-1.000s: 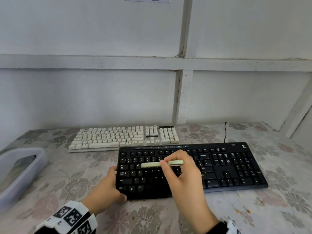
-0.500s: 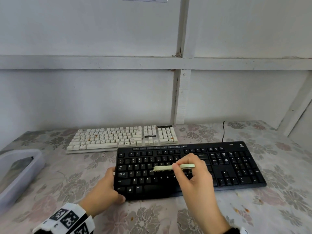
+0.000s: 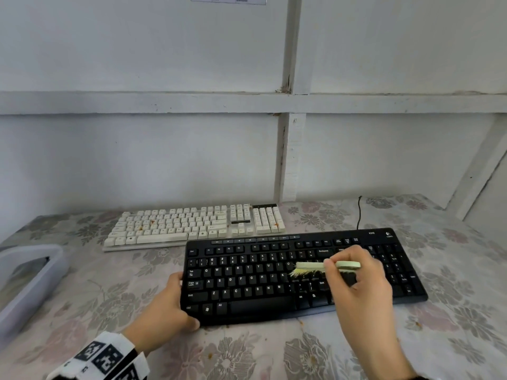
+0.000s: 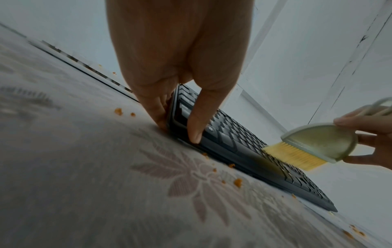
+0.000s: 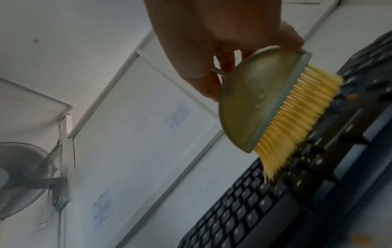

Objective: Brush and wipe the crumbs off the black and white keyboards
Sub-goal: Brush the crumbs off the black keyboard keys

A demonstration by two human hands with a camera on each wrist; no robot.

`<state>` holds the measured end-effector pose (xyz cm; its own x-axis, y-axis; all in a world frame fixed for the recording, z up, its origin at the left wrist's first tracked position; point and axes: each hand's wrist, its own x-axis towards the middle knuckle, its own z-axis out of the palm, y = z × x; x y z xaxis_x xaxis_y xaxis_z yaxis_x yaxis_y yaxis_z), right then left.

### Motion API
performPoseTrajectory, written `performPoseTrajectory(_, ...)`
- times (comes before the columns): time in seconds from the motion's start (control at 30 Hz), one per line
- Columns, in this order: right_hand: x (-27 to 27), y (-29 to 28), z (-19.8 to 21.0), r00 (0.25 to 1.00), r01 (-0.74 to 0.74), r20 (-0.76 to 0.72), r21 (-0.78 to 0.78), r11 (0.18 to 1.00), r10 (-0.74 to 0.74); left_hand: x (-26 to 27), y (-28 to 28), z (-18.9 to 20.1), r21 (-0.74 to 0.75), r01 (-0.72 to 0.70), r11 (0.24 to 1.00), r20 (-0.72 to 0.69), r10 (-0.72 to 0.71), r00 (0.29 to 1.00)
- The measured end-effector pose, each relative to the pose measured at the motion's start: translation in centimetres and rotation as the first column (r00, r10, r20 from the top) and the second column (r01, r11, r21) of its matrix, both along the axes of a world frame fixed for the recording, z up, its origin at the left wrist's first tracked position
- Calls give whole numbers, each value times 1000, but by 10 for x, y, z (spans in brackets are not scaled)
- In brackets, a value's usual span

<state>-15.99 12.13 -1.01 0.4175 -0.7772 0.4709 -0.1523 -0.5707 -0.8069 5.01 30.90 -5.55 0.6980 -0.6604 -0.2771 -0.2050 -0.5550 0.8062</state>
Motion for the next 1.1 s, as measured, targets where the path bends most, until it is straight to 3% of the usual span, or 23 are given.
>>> performPoseTrajectory(0.17, -4, -4, -6, 990, -135, 65, 121, 983, 128, -2, -1, 2, -3, -11, 1000, -20, 11, 1000)
performPoseTrajectory(0.37, -23, -31, -5, 1000, -2, 21, 75, 997, 1, -4, -2, 4, 6, -25, 1000, -34, 25, 999)
performPoseTrajectory(0.53, -32, -45, 0, 992, -111, 80, 156, 981, 100, -5, -3, 5, 7, -35, 999, -46, 35, 998)
performPoseTrajectory(0.7, -52, -70, 4, 999, 39, 26, 90, 995, -42, -6, -2, 6, 5, -35, 999, -66, 35, 997)
performPoseTrajectory(0.9, -59, -80, 5, 985, -174, 10, 156, 972, 175, -6, -1, 6, 25, -38, 999, -50, 39, 998)
performPoseTrajectory(1.1, -87, -112, 10, 996, 74, -43, 37, 997, -72, -3, -1, 3, 34, -33, 999, -45, 35, 998)
